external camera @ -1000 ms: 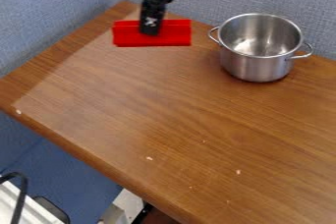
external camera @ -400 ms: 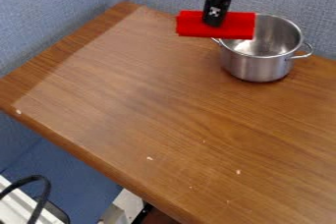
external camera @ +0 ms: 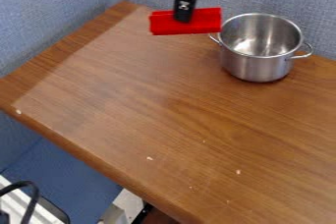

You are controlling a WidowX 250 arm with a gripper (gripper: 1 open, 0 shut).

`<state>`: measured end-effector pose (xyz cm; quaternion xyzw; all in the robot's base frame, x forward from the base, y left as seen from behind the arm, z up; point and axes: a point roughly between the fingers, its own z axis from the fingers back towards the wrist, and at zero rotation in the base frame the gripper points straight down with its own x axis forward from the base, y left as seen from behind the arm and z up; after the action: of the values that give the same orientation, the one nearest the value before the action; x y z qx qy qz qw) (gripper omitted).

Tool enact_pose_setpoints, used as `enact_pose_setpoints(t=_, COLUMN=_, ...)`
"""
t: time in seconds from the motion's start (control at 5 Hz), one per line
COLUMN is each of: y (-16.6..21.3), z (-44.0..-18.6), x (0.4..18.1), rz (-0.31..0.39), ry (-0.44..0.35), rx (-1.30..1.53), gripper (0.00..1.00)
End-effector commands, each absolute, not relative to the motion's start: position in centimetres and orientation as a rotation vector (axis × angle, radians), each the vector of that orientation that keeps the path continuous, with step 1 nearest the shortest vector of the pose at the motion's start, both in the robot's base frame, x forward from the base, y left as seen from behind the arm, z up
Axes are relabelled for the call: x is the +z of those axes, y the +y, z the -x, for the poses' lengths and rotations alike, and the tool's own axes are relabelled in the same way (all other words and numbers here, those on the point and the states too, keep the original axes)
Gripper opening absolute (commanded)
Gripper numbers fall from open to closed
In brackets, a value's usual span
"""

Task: Put the red object in the metal pot

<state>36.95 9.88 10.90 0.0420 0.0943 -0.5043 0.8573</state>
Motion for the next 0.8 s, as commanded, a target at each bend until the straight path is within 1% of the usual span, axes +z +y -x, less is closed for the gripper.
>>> enact_pose_setpoints(t=0.0, y=10.6, z=-38.5, x=13.1, rz=-0.12, ry=0.145, rx=-1.049, gripper=0.0)
enact_pose_setpoints(t=0.2, y=9.5, z=-39.5, x=13.1, rz=-0.118, ry=0.14, rx=-1.072, gripper=0.0)
enact_pose_setpoints(t=0.4, y=9.7, z=-40.2, x=12.8, rz=-0.109, ry=0.145, rx=-1.06, gripper=0.0)
enact_pose_setpoints(t=0.6, y=11.4, z=-40.7, x=12.2, rz=-0.099, ry=0.161, rx=-1.026, gripper=0.0)
